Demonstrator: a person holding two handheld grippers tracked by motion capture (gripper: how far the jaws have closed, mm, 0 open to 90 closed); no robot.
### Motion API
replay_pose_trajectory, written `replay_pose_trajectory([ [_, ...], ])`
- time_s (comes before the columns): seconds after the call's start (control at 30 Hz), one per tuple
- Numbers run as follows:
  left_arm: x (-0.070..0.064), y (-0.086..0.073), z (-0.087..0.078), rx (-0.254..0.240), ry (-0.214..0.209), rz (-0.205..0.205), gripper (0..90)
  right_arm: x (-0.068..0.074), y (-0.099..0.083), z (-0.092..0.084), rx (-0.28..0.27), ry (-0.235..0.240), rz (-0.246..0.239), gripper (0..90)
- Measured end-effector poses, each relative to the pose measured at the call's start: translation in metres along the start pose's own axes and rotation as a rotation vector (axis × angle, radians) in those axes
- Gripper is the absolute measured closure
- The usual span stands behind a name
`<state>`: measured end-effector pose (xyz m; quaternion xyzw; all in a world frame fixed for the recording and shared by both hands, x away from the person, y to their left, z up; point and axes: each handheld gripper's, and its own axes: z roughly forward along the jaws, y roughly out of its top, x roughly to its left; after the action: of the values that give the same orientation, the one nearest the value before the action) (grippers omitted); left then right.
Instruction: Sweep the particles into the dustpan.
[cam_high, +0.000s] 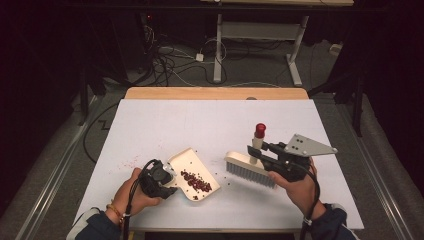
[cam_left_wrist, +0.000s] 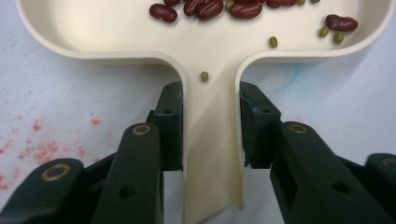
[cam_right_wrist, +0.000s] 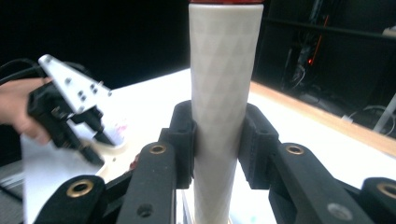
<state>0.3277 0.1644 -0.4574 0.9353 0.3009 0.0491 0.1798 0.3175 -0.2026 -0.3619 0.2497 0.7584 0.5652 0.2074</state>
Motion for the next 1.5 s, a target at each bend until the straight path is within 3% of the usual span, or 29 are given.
replay_pose_trajectory([
  [0.1,0.0,0.0,0.0,0.002,0.002,0.005,64.2,0.001,-0.007,-0.013,0.036,0.014,0.017,70.0],
  [0.23,-0.001,0.001,0.0,0.001,0.001,0.005,64.1,0.007,-0.012,-0.016,0.109,0.083,-0.029,70.0],
  [0.33,-0.001,0.002,0.001,0.0,-0.002,0.008,64.2,0.01,-0.013,-0.007,0.131,0.116,-0.034,70.0],
  [0.57,-0.001,0.003,0.003,0.002,-0.007,0.01,64.1,0.005,-0.007,0.028,0.123,0.113,-0.063,70.0],
  [0.7,0.0,0.004,0.003,0.001,-0.008,0.014,64.2,0.0,-0.004,0.038,0.106,0.12,-0.06,70.0],
  [0.93,-0.001,0.005,0.004,0.002,-0.003,0.011,64.1,-0.006,0.0,0.032,0.066,0.106,-0.029,70.0],
  [1.03,-0.002,0.005,0.004,0.003,0.0,0.01,64.1,-0.006,0.003,0.024,0.034,0.056,-0.019,70.0],
  [1.1,-0.001,0.006,0.004,0.003,-0.002,0.008,64.1,-0.005,0.003,0.021,0.017,-0.003,-0.026,70.0],
  [1.2,-0.003,0.006,0.005,0.004,0.003,0.004,64.1,0.003,-0.006,0.025,-0.002,-0.107,-0.041,70.0],
  [1.27,-0.003,0.007,0.005,0.003,0.004,0.005,64.1,0.012,-0.013,0.033,-0.001,-0.136,-0.049,70.0],
  [1.4,-0.003,0.007,0.005,0.0,0.006,0.001,64.1,0.035,-0.02,0.046,0.006,-0.065,-0.04,70.0],
  [1.5,-0.003,0.007,0.005,-0.001,0.005,-0.002,64.1,0.054,-0.019,0.051,0.01,-0.02,-0.062,69.9],
])
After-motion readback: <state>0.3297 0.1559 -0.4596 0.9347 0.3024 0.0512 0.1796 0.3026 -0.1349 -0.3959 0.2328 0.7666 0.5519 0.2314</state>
